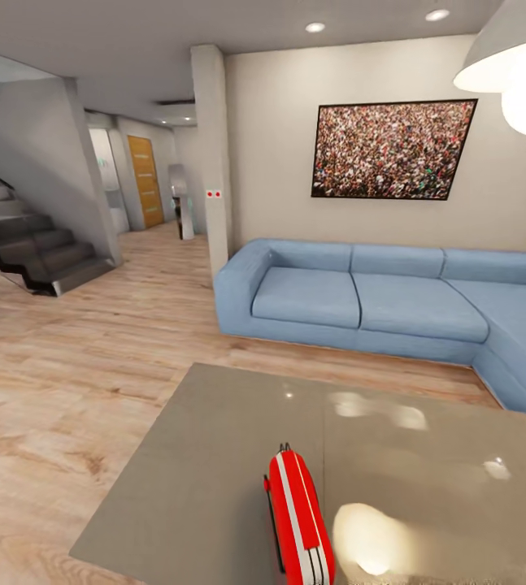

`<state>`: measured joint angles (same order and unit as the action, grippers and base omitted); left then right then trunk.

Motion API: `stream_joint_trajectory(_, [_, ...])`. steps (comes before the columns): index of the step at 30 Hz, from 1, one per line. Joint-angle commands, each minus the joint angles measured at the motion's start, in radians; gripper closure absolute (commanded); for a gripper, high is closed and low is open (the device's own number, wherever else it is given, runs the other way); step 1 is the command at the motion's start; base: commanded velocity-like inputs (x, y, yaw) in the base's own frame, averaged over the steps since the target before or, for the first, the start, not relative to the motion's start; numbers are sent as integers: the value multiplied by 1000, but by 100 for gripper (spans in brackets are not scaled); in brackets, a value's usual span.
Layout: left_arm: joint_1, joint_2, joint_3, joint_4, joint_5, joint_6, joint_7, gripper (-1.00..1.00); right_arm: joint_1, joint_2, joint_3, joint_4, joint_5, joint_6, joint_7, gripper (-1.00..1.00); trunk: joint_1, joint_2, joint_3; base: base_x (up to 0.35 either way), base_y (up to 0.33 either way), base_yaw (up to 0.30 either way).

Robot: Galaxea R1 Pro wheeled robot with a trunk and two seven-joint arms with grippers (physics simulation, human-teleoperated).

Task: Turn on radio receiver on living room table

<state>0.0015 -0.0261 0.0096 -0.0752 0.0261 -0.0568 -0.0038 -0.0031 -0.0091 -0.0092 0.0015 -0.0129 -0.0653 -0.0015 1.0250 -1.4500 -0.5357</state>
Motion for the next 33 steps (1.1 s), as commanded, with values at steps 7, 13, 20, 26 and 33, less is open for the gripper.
stream_joint_trajectory(7, [0,-1,0,0,0,-1,-1,-100,0,0,0,0,1,0,0,-100,0,0,2,8,1,-175])
stream_joint_trajectory(13, [0,-1,-1,0,-2,-2,-1,-100,0,0,0,0,1,-1,0,-100,0,0,2,159,119,-29])
stream_joint_trajectory(20, [0,-1,-2,0,-4,-2,-1,-100,0,0,0,0,1,-1,0,-100,0,0,2,258,172,-3])
stream_joint_trajectory(26, [0,0,-2,0,-2,-2,-1,-100,0,1,0,0,0,0,0,-100,0,0,3,87,31,-76])
stream_joint_trajectory(33, [0,0,-2,0,-1,-2,-1,-100,0,1,0,0,-1,1,0,-100,0,0,7,7,3,-230])
